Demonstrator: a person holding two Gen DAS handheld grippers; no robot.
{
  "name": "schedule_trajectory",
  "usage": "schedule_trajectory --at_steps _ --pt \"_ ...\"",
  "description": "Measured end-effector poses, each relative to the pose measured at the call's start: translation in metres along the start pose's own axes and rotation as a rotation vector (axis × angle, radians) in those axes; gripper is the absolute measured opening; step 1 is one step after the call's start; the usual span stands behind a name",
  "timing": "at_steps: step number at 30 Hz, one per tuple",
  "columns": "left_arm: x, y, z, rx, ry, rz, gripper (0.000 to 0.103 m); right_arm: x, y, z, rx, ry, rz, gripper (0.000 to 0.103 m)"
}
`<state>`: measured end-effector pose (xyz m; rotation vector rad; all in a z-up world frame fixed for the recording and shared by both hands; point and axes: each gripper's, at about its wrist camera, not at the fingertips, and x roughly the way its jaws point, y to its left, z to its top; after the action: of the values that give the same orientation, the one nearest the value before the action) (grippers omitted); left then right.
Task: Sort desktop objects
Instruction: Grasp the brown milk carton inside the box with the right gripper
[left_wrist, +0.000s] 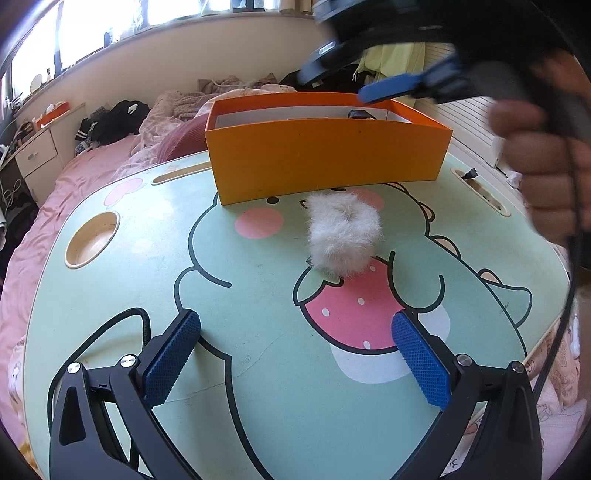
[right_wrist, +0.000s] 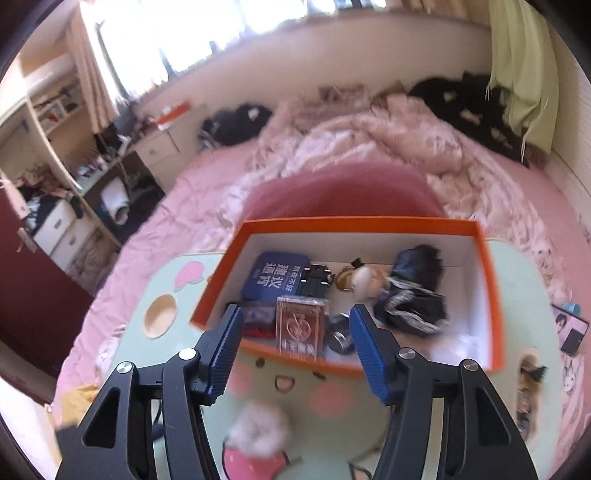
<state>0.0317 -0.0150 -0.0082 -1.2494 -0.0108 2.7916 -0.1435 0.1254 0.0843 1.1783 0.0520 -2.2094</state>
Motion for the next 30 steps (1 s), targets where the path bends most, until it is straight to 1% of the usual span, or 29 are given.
schedule_trajectory --at_steps 2,3,4,5,6,7,8,9,10,11,13,15,16,18,20,24,27,29,30 --pt "0.000 -0.001 0.000 0.000 0.001 0.001 0.103 0.019 0.004 0.003 -0.005 0.041 -0.014 0.058" --pt "0.000 -0.001 0.000 0.000 0.001 0.001 0.103 0.032 0.007 0.003 -0.008 0.075 -0.025 0.053" --pt "0.000 -0.001 0.000 0.000 0.000 0.001 0.103 0.039 0.005 0.002 -0.005 0.096 -0.043 0.045" --pt "0.000 -0.001 0.000 -0.001 0.001 0.001 0.103 0.049 0.001 -0.001 0.015 0.125 -0.067 0.040" --pt "0.001 -0.001 0.000 -0.001 0.002 0.002 0.103 0.050 -0.002 -0.002 0.030 0.123 -0.061 0.037" --pt "0.000 0.000 0.000 0.000 0.000 0.001 0.103 0.049 -0.006 -0.003 0.040 0.114 -0.070 0.029" --pt "0.000 0.001 0.000 -0.001 0.000 0.000 0.103 0.045 -0.009 -0.005 0.053 0.107 -0.059 0.026" --pt "-0.001 0.001 0.000 -0.001 0.000 -0.001 0.103 0.038 -0.012 -0.005 0.063 0.087 -0.040 0.019" --pt "-0.001 0.001 0.001 -0.002 0.000 -0.001 0.103 0.027 -0.014 -0.006 0.070 0.054 -0.013 0.003" --pt "-0.001 0.000 0.001 -0.002 0.000 -0.002 0.103 0.015 -0.016 -0.006 0.076 0.024 0.005 0.001" --pt "-0.001 0.000 0.002 -0.002 0.000 -0.001 0.103 -0.015 -0.018 -0.007 0.071 -0.066 0.029 0.001" --pt "-0.001 0.000 0.002 -0.002 0.000 -0.002 0.103 -0.045 -0.018 -0.016 0.042 -0.144 0.018 0.001" --pt "-0.001 0.000 0.001 -0.002 0.000 -0.002 0.103 -0.054 -0.017 -0.019 0.034 -0.164 0.020 0.001" --pt "0.000 0.000 0.001 -0.002 0.000 -0.002 0.103 -0.075 -0.021 -0.030 0.025 -0.202 0.050 0.001" --pt "0.000 0.000 0.001 -0.002 0.000 -0.002 0.103 -0.086 -0.022 -0.034 0.025 -0.212 0.069 0.001" --pt "0.000 0.000 0.002 -0.002 -0.001 -0.003 0.103 -0.089 -0.025 -0.029 0.028 -0.223 0.036 0.001" --pt "0.000 0.000 0.002 -0.002 0.000 -0.004 0.103 -0.086 -0.024 -0.029 0.038 -0.215 0.036 0.001" --pt "0.000 0.000 0.002 -0.002 0.000 -0.003 0.103 -0.078 -0.024 -0.026 0.044 -0.183 0.035 0.003" --pt "0.000 0.000 0.001 -0.002 0.000 -0.002 0.103 -0.068 -0.023 -0.023 0.052 -0.139 0.044 0.018"
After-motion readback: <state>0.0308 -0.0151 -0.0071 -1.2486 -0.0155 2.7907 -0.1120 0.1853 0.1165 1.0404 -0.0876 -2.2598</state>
